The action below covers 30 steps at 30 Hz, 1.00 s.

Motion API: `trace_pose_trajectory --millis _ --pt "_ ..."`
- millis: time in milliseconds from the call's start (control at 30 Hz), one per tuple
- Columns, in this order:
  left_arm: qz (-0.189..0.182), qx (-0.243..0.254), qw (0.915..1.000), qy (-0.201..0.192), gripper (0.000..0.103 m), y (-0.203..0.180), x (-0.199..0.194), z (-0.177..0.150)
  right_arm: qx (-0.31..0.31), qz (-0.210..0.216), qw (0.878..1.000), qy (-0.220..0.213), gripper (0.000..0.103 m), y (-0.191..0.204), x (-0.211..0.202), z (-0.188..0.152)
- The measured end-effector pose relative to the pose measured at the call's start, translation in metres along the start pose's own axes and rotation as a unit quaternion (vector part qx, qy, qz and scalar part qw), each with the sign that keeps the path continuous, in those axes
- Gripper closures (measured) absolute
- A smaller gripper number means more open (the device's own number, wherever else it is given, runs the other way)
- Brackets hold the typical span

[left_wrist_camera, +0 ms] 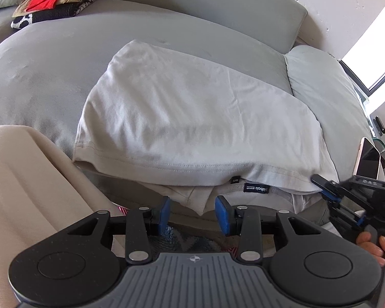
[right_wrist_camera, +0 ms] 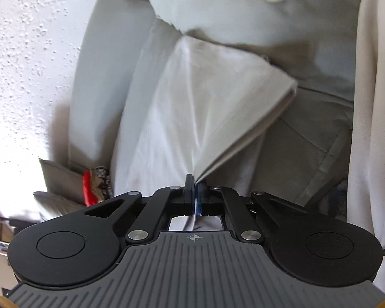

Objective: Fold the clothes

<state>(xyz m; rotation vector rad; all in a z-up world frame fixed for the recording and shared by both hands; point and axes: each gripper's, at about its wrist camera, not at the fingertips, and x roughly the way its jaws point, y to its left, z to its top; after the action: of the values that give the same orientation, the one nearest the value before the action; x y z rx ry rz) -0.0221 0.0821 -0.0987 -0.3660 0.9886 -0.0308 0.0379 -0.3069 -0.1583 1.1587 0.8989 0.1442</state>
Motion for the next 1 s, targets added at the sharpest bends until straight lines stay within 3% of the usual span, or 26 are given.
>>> trace_pose_trajectory --millis 267,433,500,567,600,1000 --pt "0.015 -0.012 0.9997 -0.015 0.067 0.011 -0.005 0.009 0.052 0.034 0.998 0.016 0.101 0.013 -0.016 0.010" --pt "0.023 -0.014 0.9995 -0.015 0.067 0.017 -0.005 0.010 0.004 -0.040 0.998 0.047 0.090 0.001 0.005 0.007" --pt "0.025 -0.015 0.9995 -0.015 0.067 0.018 -0.006 0.010 0.007 -0.014 0.998 0.058 0.083 -0.007 0.011 0.001" --pt "0.026 -0.017 0.9994 -0.014 0.067 0.020 -0.006 0.010 0.008 0.013 0.998 0.065 0.067 -0.011 0.017 -0.006" --pt "0.026 -0.019 0.9994 -0.014 0.067 0.020 -0.005 0.010 -0.002 0.018 0.997 0.071 0.064 -0.010 0.022 -0.009" --pt "0.025 -0.018 0.9994 -0.013 0.067 0.019 -0.004 0.010 -0.065 0.104 0.983 0.139 0.064 0.012 0.071 -0.047"
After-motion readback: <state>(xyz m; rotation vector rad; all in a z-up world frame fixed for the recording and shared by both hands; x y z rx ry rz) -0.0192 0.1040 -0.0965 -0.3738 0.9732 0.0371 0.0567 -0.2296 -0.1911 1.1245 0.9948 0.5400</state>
